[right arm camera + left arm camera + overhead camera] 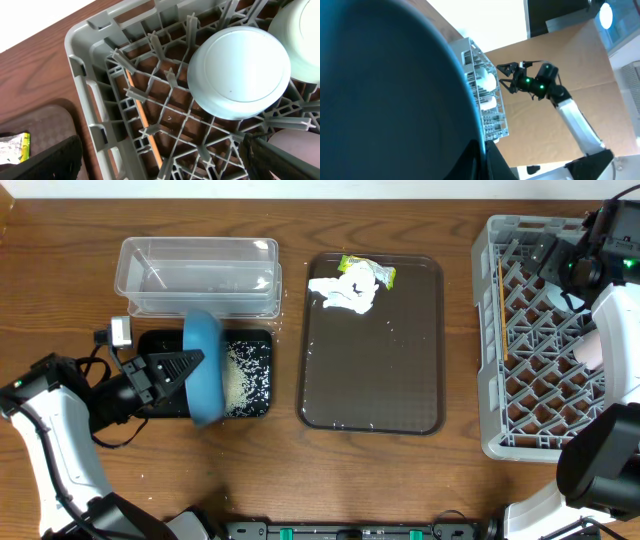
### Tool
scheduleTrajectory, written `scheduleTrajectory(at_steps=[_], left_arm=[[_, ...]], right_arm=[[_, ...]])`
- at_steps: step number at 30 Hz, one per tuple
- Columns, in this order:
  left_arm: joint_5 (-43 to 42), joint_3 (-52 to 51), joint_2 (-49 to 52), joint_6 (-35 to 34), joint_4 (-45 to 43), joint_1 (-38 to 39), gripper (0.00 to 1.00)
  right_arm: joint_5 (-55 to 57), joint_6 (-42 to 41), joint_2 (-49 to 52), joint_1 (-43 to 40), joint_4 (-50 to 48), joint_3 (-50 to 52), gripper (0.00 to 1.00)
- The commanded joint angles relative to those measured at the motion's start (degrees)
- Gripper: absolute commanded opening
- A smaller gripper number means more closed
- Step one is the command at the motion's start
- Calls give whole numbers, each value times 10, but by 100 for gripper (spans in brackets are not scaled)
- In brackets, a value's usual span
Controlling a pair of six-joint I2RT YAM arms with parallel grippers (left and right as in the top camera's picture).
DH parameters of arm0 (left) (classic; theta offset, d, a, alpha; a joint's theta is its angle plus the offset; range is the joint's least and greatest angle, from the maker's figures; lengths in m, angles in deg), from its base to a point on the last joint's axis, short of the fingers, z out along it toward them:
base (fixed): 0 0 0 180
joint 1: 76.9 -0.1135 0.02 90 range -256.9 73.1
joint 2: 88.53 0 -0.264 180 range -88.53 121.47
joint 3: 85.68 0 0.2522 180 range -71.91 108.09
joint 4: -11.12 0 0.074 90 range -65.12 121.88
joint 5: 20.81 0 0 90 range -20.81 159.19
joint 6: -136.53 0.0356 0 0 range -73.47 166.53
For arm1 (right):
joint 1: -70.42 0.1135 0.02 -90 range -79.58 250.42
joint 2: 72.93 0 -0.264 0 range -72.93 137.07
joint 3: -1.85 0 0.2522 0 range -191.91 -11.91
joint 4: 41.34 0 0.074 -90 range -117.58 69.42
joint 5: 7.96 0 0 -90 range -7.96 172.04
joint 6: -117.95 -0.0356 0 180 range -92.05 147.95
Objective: Sort waste into correct bins and load items into the dishwasher rack
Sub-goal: 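Tilt the blue bowl to pour the rice onto the black tray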
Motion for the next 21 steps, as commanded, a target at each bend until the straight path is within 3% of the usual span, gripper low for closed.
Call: scheduleTrajectory(at_steps=[1,4,6,8,11,14,17,21], left_arm=[[-16,2,-16,37,-1,8,6],[-2,3,-18,-26,-5,10,6],[-16,3,-23,-9,16,11,6],[6,3,-30,16,-22,11,6],[61,3,-31,-101,-62,9,6],[122,3,-40,-98,-102,16,6],[180,4,-47,-216,-125,17,6],[184,3,-84,-206,-155,32,6]], right_arm=[[4,-5,-9,-3,0,-1,99],[3,-5,-9,-3,0,-1,99],[4,-5,-9,-3,0,-1,99],[4,-5,-9,-3,0,-1,99],[4,-5,-9,-3,0,-1,99],[4,-5,-9,-3,0,0,99],[4,-5,-9,-3,0,-1,99],[4,-5,-9,-3,0,0,99]])
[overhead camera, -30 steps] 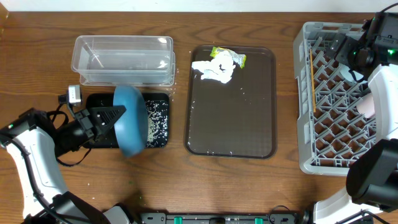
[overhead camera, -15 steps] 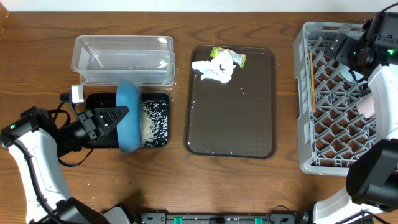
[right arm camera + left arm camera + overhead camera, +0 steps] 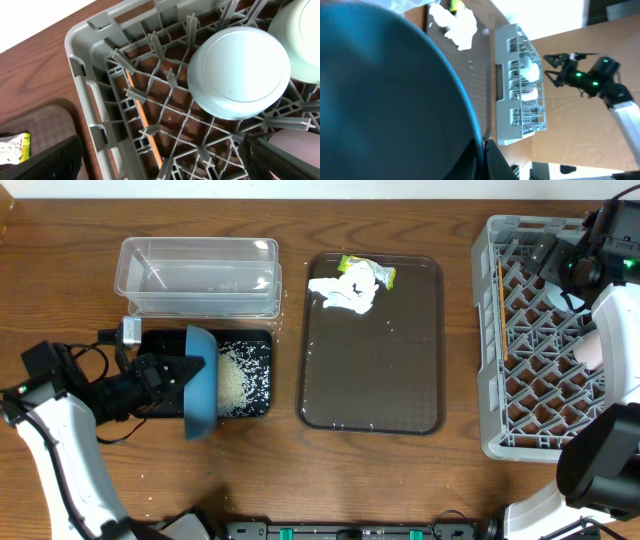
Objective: Sort waste into correct bins and load items into the dishwasher rack
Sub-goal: 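Tilt the blue bowl to pour the rice onto the black tray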
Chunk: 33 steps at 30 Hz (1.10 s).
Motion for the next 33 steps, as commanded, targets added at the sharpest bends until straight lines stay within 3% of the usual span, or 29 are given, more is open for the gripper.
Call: scheduleTrajectory(at_steps=[1,3,6,10,12,16,24,30,33], left_arm=[[32,6,-43,-66,-33,14,6],[-34,6,-61,-93,-37,18,6],[-137,6,-85,-53,-62,29,6],[-157,5,-89,-158,-107,31,6],[-205,5,-88,-162,-109,31,6],[-206,5,-84,-212,-114,30,6],[-206,5,-76,-404,-110,30,6],[-185,5,-73,-411,-186,30,6],[-206,7,-83,-423,-143,39,6]], right_arm=[[4,-5,-9,-3,0,-1,99],[4,-5,-9,-3,0,-1,99],[4,-5,-9,-3,0,-1,99],[4,-5,-9,-3,0,-1,99],[4,-5,-9,-3,0,-1,99],[4,-5,-9,-3,0,-1,99],[3,-5,-9,-3,0,-1,99],[3,-5,-9,-3,0,-1,99],[4,-5,-9,-3,0,-1,99]])
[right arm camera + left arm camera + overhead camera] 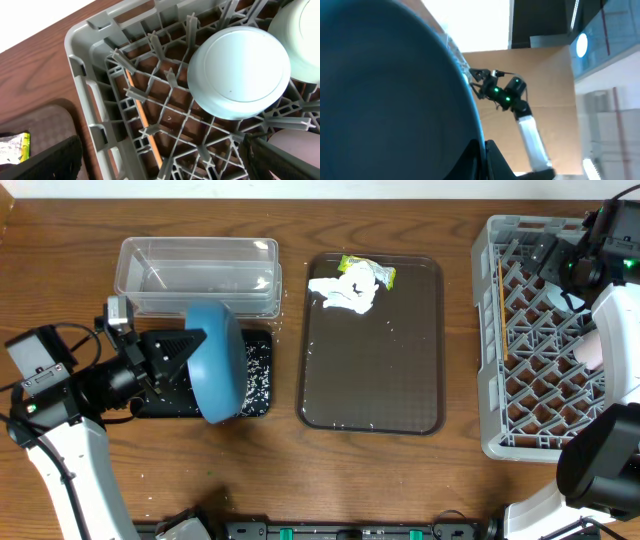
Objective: Sort waste into correct bins and load items into the dishwasher rack
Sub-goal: 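Tilt the blue bowl to pour the rice onto the black tray, then carry the empty blue bowl back and set it on the brown tray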
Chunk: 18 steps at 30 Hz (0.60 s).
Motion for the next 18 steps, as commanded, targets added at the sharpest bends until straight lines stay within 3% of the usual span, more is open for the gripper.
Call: scheduleTrajectory(at_steps=[1,4,8,11,15,18], left_arm=[[-27,6,-14,-20,5,9,6],[20,6,-21,-16,-44,9,6],[-28,6,-24,-4,-57,15,6],[6,6,-37,6,-71,32,6],[144,7,-66,-4,-74,93,6],[315,9,-90,-41,-74,172,6]], right_arm=[[4,-5,-9,-3,0,0,99],[4,-5,-9,-3,0,-1,99],[4,-5,-9,-3,0,-1,99],[4,-5,-9,-3,0,0,99],[3,-5,-9,-3,0,-1,99],[4,-5,-9,-3,0,-1,99]])
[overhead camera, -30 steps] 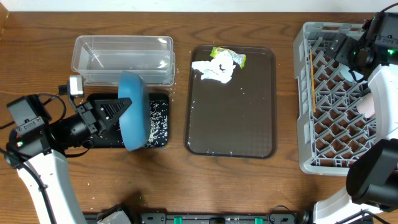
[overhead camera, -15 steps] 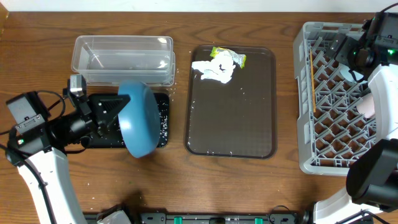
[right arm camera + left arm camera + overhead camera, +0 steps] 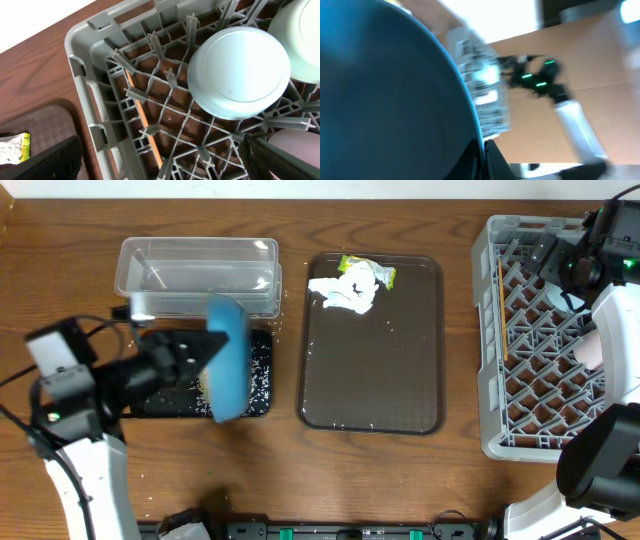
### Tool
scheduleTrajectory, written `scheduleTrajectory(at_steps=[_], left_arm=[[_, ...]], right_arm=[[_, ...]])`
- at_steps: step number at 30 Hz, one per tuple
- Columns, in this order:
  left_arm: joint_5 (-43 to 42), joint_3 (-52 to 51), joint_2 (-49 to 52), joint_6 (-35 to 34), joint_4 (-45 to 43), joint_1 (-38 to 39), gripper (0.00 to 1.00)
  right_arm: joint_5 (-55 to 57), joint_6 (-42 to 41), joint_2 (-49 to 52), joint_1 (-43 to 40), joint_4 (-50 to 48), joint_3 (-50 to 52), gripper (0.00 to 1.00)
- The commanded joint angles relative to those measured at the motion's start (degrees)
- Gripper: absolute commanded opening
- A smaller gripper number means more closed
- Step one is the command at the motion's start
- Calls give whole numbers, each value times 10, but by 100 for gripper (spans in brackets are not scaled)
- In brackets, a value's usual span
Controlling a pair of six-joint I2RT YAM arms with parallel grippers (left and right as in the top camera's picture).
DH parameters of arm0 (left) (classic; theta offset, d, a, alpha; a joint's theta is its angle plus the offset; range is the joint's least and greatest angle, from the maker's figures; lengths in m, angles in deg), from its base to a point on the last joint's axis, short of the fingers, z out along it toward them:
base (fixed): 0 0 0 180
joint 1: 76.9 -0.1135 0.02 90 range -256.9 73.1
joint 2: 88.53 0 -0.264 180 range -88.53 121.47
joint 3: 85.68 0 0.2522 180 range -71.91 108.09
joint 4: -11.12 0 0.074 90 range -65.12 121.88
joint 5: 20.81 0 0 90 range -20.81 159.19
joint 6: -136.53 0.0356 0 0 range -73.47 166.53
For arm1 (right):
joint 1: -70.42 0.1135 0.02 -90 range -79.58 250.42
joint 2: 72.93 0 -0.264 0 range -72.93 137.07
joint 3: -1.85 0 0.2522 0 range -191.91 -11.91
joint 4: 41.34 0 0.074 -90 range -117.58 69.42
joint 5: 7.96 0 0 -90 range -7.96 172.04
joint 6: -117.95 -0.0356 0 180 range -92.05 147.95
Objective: Sort waste into correct bins and load items into the dishwasher rack
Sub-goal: 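Carry the empty blue bowl back and set it on the brown tray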
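Observation:
My left gripper is shut on the rim of a blue plate, which stands on edge over the right part of the black bin; white rice grains lie in that bin. In the left wrist view the plate fills the frame, with the fingers pinching its rim. My right gripper hangs open and holds nothing over the far left corner of the grey dishwasher rack. White bowls and an orange chopstick sit in the rack.
A clear plastic bin stands behind the black one. A brown tray in the middle carries crumpled white tissue and a green-yellow wrapper at its far end. Rice grains are scattered near the bins.
My left arm has shifted to the right, and the blue plate now stands a little farther right over the black bin. The right arm has not moved.
The plate was held on edge over the black bin, above the rice. Then it was lower, at the bin's left-front part. After that it was higher near the bin's middle, and now toward its right side. The right gripper stayed open over the rack.

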Motion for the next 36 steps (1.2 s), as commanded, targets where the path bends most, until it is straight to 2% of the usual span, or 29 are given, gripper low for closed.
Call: scheduleTrajectory(at_steps=[1,5,8,12,18,21,26,31,36], left_arm=[[216,12,-32,-36,-7,90,6],[292,18,-41,-51,-69,228,6],[393,18,-35,-74,-111,323,6],[506,18,-8,-74,-143,428,6],[628,18,67,-67,-204,556,6],[663,18,122,-49,-238,600,6],[664,18,210,-34,-296,638,6],[669,18,290,-21,-353,645,7],[711,18,342,-21,-376,645,7]], right_arm=[[4,-5,-9,-3,0,-1,99],[4,-5,-9,-3,0,-1,99],[4,-5,-9,-3,0,-1,99],[4,-5,-9,-3,0,-1,99],[4,-5,-9,-3,0,-1,99],[3,-5,-9,-3,0,0,99],[4,-5,-9,-3,0,-1,99],[4,-5,-9,-3,0,-1,99],[4,-5,-9,-3,0,-1,99]])
